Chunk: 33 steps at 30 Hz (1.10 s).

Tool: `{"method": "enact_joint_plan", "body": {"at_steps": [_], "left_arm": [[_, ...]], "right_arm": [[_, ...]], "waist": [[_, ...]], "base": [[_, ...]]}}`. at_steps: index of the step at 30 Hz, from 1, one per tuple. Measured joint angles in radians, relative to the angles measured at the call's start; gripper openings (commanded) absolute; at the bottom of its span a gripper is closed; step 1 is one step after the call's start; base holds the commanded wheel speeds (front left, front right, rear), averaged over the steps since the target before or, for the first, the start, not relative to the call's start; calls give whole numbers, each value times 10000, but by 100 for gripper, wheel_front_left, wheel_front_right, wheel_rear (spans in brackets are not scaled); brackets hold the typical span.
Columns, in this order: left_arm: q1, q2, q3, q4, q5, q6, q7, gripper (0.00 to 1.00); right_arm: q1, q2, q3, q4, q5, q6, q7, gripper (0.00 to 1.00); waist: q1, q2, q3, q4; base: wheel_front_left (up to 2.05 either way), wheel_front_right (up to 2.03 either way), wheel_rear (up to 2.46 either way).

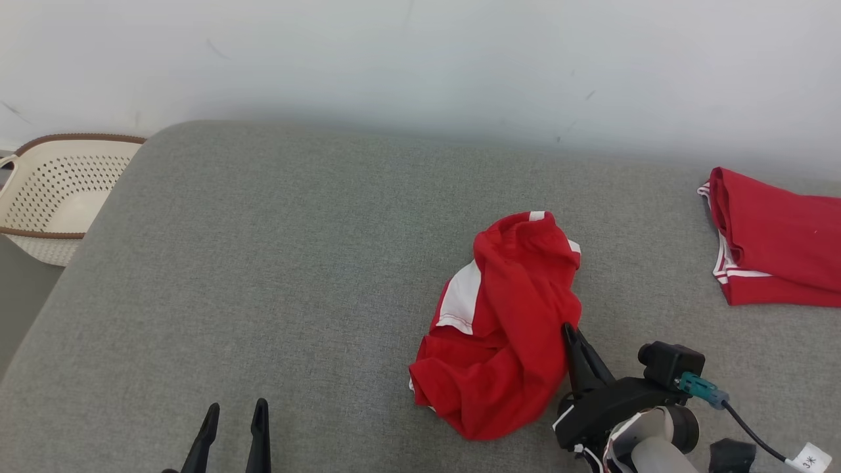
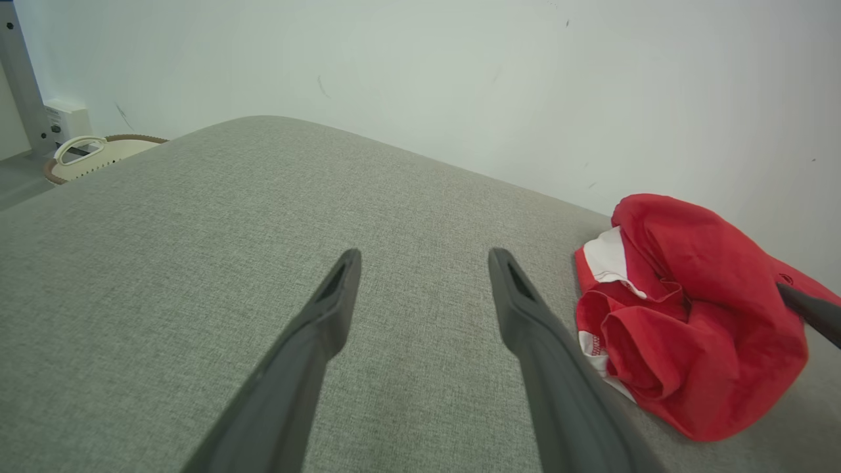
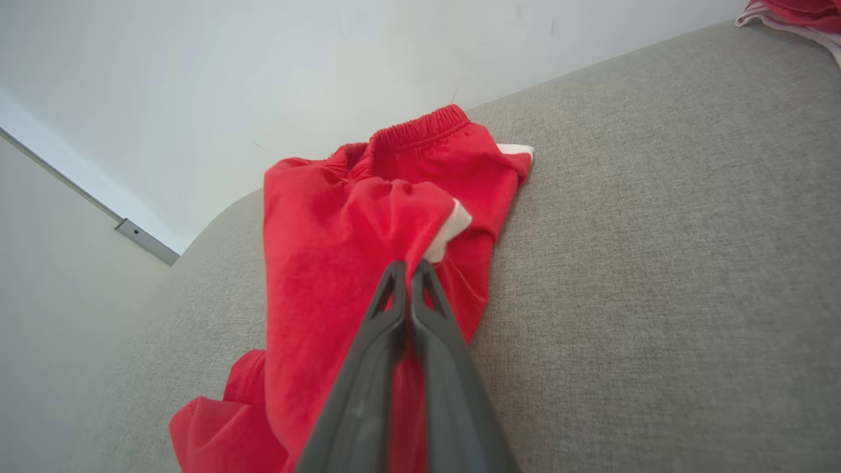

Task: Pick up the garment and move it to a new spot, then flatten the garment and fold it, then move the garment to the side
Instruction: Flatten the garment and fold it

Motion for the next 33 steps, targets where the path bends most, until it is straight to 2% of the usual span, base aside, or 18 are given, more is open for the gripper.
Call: {"method": "enact_joint_plan", "body": {"at_steps": [6, 11, 19, 27, 28, 29, 33], "left_arm": [[25, 0, 65, 0, 13, 13, 0, 100], [155, 2, 140, -42, 10, 88, 0, 100], [249, 0, 77, -77, -92, 148, 0, 100], [243, 0, 107, -84, -100, 178, 0, 100], [238, 0, 115, -67, -105, 178, 0, 100], [230, 0, 117, -46, -107, 176, 0, 100], [222, 0, 107, -25, -159, 176, 0, 100]], "right_arm": [[-5, -267, 282, -249, -798, 0, -688, 0], [893, -213, 316, -1854, -1266, 0, -729, 0], [2600, 2, 966, -4345, -1360, -2, 1039, 0], [3157, 67, 1221, -5436, -1264, -2, 2182, 0], [3219, 92, 1198, -5455, -1256, -2, 2249, 40], [3276, 86, 1152, -5459, -1273, -2, 2282, 100], [3271, 81, 1007, -5831, -1277, -2, 2071, 100]], "waist": [[0, 0, -70, -55], [0, 0, -189, -192], [-1, 0, -268, -512], [0, 0, -183, -671], [-1, 0, -174, -688], [-1, 0, -166, -696], [-1, 0, -164, -713]], "base": [[0, 0, 0], [0, 0, 0], [0, 0, 0], [0, 0, 0], [0, 0, 0], [0, 0, 0], [0, 0, 0]]}}
